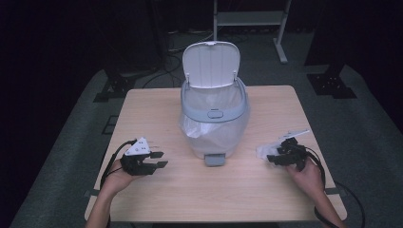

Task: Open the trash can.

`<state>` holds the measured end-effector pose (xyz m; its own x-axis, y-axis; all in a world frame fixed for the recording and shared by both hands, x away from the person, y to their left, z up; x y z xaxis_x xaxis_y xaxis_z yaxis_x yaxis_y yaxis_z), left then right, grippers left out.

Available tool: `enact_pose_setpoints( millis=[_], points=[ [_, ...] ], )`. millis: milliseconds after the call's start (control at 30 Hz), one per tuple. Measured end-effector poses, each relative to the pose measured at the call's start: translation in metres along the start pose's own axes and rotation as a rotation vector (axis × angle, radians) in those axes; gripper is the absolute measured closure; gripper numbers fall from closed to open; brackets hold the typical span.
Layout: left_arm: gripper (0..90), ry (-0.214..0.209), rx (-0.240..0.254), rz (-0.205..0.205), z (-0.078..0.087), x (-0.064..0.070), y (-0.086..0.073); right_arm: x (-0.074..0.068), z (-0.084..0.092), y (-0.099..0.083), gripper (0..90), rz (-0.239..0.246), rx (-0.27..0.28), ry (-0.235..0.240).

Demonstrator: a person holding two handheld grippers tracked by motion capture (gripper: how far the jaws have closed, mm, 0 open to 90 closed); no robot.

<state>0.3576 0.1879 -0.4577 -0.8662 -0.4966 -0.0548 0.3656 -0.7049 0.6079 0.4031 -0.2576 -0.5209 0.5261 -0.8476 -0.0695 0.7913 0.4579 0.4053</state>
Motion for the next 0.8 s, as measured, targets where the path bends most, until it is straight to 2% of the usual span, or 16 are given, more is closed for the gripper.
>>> enact_pose_setpoints(
  millis=[100,167,400,533,700,800],
  points=[
    [56.9,-0.003,0.01,0.006,-0.002,0.0,-0.002,-0.001,-0.001,0.001,43.3,0.011,-0.001,-0.031],
    [55.3,0.003,0.021,-0.003,-0.002,0.001,-0.001,-0.003,-0.001,0.001,47.6,0.025,-0.001,-0.052],
    [53.5,0.006,0.034,-0.008,-0.002,0.002,0.0,-0.01,-0.001,0.001,68.2,0.038,0.017,-0.044],
    [52.5,0.004,0.027,0.004,-0.005,0.002,-0.004,-0.01,0.0,0.001,80.7,0.026,0.003,-0.015],
    [48.4,0.003,0.024,0.008,-0.009,0.001,-0.008,-0.01,0.002,0.0,83.5,0.012,-0.016,0.037],
    [47.8,0.01,0.023,0.013,-0.009,0.001,-0.01,-0.012,0.006,0.0,84.0,0.013,-0.01,0.064]
  ],
)
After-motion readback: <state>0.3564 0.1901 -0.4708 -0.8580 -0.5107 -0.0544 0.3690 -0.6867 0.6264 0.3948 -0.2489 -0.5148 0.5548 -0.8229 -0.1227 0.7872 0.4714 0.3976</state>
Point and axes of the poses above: each handheld gripper's, and its own axes: z roughly backward along the jaws, y roughly out of its top, x roughly to its right, the point moved 7 cm from there along -z, roughly forward along the jaws, and after that the axes turned 13 degrees about -x, right-handed, at the moved point
